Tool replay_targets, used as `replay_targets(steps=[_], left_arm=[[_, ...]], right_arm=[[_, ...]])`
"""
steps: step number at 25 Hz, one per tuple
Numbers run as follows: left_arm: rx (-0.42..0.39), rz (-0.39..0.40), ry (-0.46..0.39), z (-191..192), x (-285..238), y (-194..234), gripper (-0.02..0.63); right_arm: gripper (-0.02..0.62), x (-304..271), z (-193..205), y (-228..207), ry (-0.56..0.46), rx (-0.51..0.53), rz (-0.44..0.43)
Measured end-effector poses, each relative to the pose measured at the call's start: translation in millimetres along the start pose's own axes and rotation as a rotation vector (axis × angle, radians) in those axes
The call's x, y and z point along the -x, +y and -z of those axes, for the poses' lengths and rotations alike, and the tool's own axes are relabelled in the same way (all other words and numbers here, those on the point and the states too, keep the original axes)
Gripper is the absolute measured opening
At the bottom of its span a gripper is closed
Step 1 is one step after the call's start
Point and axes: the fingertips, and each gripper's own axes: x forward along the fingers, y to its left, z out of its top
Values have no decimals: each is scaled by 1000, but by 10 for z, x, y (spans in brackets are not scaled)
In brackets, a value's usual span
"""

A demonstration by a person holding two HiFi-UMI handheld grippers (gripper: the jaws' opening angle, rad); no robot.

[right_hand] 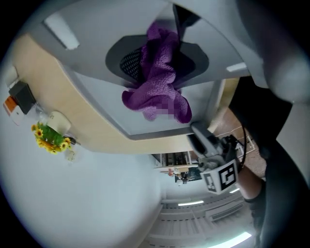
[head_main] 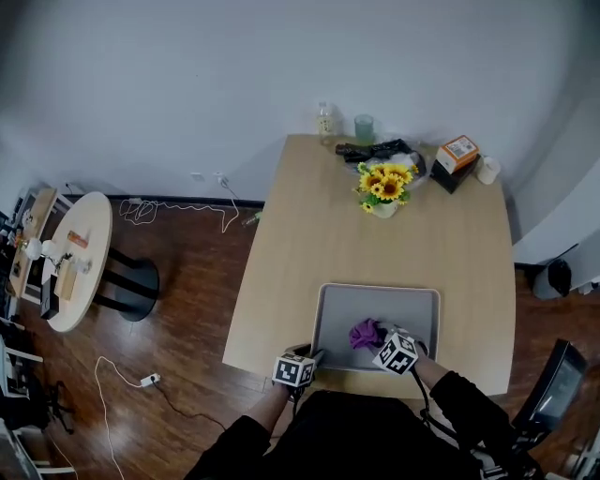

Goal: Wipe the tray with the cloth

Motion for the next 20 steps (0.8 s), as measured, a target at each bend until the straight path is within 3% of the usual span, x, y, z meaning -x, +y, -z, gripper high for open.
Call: replay_targets(steps=[4,9,12,15,20], left_arm=[[-10,5,9,12,-14,-15,149],[-9,11,9,23,-47,-17,149],[0,17,6,16,-52,-28,149],[4,18,0,-3,-48,-42,149],[8,29,1,-5,-59,-44,149]], right_arm=[[101,56,21,707,-8,57,-98],[100,45,52,734,0,118,-174],[101,-33,-23,442,20,212,-177],[104,-177,-193,-73,6,189,-130],[107,-397,-505,-975,58,143,48]])
